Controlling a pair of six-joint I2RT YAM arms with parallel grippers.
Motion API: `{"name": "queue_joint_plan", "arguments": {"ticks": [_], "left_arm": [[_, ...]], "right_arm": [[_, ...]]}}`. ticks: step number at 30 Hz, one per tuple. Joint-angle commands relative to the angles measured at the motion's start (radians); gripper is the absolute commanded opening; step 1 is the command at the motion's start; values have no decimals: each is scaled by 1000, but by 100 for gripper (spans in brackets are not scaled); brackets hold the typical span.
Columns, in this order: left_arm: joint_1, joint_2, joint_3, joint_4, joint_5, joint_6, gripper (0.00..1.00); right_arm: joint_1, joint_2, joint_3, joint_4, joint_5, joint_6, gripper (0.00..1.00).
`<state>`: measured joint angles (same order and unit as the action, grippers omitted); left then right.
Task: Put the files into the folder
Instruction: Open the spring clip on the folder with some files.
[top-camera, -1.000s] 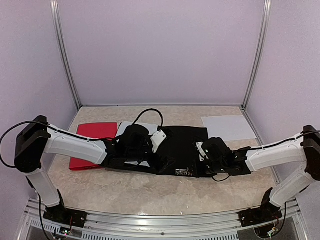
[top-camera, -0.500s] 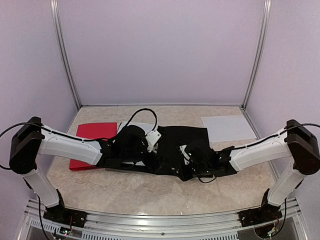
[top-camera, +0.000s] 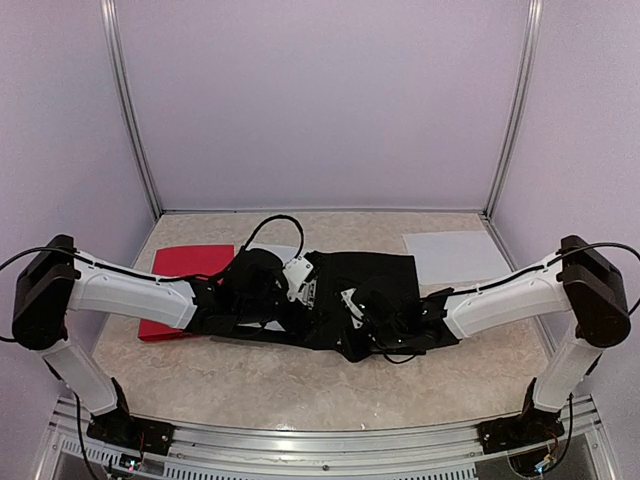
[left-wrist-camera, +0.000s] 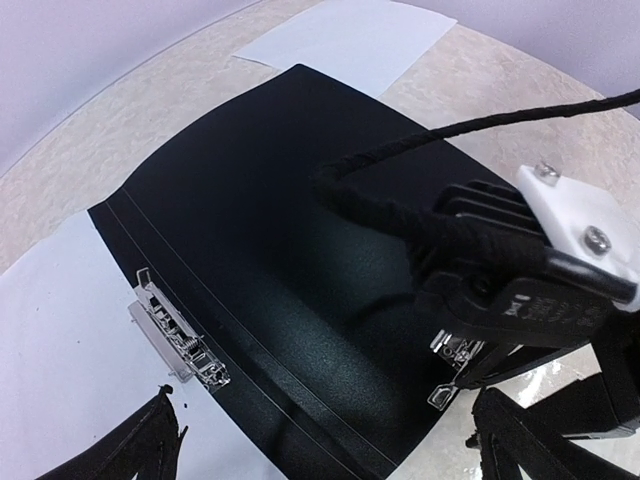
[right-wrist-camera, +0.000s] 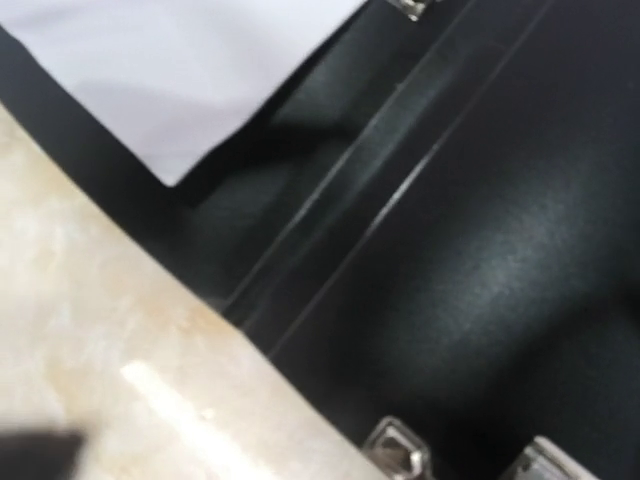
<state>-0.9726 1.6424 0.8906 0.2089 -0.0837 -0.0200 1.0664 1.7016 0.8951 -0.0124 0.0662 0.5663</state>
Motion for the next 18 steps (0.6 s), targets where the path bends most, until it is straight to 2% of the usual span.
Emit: {"name": "queue_joint_plan", "arguments": {"ticks": [1,6,11,15,18], "left_arm": [[26,-26,-12,-9,27,-35,99],[47,-31,12,-51,76,-90,99],[68,-25,69,-129,144,-146,99],[68,-20,97,-164,160,-160,99],[68,-18,105,-176,169,-174,99]], "right_arm": [[18,-75,23,-41,32,-31,36],[-28,-147,64,-198,175,-10,50],[-230,-211,58,-254,229,-14,72],[-429,-200,69,-238,227,-56,76],[-531,-148,101,-212,242,-97,76]]}}
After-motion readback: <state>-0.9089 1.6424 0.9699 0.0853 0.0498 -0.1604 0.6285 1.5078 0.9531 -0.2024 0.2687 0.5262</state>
